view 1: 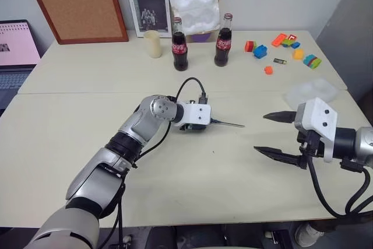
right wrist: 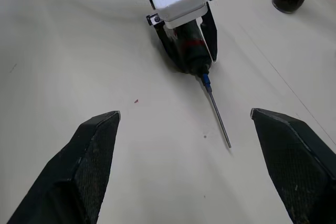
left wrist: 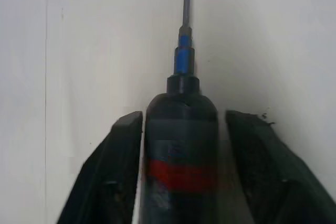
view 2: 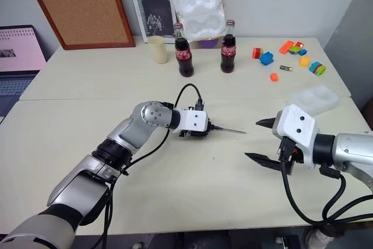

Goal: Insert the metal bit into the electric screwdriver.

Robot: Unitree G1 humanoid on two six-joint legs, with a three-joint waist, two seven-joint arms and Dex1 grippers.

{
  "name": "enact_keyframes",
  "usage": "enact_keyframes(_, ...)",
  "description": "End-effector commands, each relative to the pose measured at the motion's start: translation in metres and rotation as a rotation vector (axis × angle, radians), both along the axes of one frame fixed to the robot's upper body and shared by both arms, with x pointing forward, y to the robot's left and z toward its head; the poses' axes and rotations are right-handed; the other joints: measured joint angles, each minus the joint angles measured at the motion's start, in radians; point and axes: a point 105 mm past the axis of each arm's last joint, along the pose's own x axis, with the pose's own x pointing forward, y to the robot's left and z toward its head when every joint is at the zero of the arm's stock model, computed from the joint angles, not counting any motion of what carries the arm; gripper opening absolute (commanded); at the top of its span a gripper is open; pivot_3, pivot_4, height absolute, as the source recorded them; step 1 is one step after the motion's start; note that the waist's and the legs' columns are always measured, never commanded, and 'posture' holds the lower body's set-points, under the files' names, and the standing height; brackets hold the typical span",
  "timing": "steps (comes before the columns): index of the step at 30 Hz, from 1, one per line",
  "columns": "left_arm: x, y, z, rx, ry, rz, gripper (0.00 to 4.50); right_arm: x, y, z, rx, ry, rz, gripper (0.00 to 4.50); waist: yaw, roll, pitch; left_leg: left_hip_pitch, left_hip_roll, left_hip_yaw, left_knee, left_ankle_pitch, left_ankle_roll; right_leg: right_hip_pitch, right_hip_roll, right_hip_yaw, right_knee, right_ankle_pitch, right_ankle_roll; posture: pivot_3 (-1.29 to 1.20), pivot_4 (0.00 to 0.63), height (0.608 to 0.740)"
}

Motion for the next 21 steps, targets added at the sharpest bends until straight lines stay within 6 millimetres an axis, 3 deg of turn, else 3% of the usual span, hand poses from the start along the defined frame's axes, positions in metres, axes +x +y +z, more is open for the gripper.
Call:
enact_keyframes(1, -0.012, 0.002, -0.016, 0.008, 0.113, -0.010, 3.56, -0.003, 0.004, 0.005, 0.004, -0.032, 0.011, 4.18, 0.003, 0.000, 0.000, 0.000, 0.000, 0.000, 0.000, 0.000, 0.000, 0.000, 0.000, 0.000, 0.000, 0.000, 0.000, 0.00, 0.150, 0.740)
enact_keyframes(6, -0.008, 0.001, 0.017, -0.181, 0.126, 0.060, 4.46, -0.002, 0.001, 0.009, 0.013, -0.044, -0.004, 4.18, 0.012, 0.000, 0.000, 0.000, 0.000, 0.000, 0.000, 0.000, 0.000, 0.000, 0.000, 0.000, 0.000, 0.000, 0.000, 0.00, 0.150, 0.740)
enact_keyframes(10, 0.000, 0.026, 0.057, -0.373, 0.142, 0.166, 4.46, -0.001, -0.003, 0.015, 0.036, -0.061, -0.026, 4.18, 0.013, 0.000, 0.000, -0.002, 0.000, -0.001, 0.001, 0.000, 0.000, -0.001, 0.000, -0.001, 0.001, 0.000, 0.000, 0.00, 0.150, 0.740)
enact_keyframes(12, -0.004, 0.053, 0.072, -0.412, 0.154, 0.214, 4.46, -0.001, -0.006, 0.020, 0.055, -0.077, -0.036, 4.18, 0.011, 0.000, 0.000, -0.002, 0.000, -0.001, 0.001, 0.000, 0.000, -0.001, 0.000, -0.001, 0.001, 0.000, 0.000, 0.00, 0.150, 0.740)
enact_keyframes(16, -0.021, 0.096, 0.083, -0.376, 0.157, 0.265, 4.46, -0.002, -0.012, 0.027, 0.077, -0.085, -0.045, 4.18, 0.007, 0.000, 0.000, -0.001, 0.001, -0.001, 0.000, 0.000, 0.000, -0.001, 0.000, -0.001, 0.002, 0.000, 0.000, 0.00, 0.150, 0.740)
enact_keyframes(19, -0.048, 0.150, 0.092, -0.365, 0.188, 0.404, 4.46, -0.002, -0.033, 0.039, 0.084, -0.083, -0.086, 4.18, 0.009, 0.000, 0.000, -0.001, 0.001, -0.001, 0.000, 0.000, 0.000, -0.001, 0.000, -0.001, 0.001, 0.000, 0.000, 0.00, 0.150, 0.740)
enact_keyframes(21, -0.066, 0.172, 0.092, -0.344, 0.219, 0.455, 4.46, -0.006, -0.047, 0.043, 0.068, -0.062, -0.120, 4.18, 0.011, -0.001, 0.001, -0.002, 0.001, -0.001, 0.000, 0.000, 0.000, -0.002, 0.000, -0.001, 0.001, 0.000, 0.000, 0.00, 0.150, 0.740)
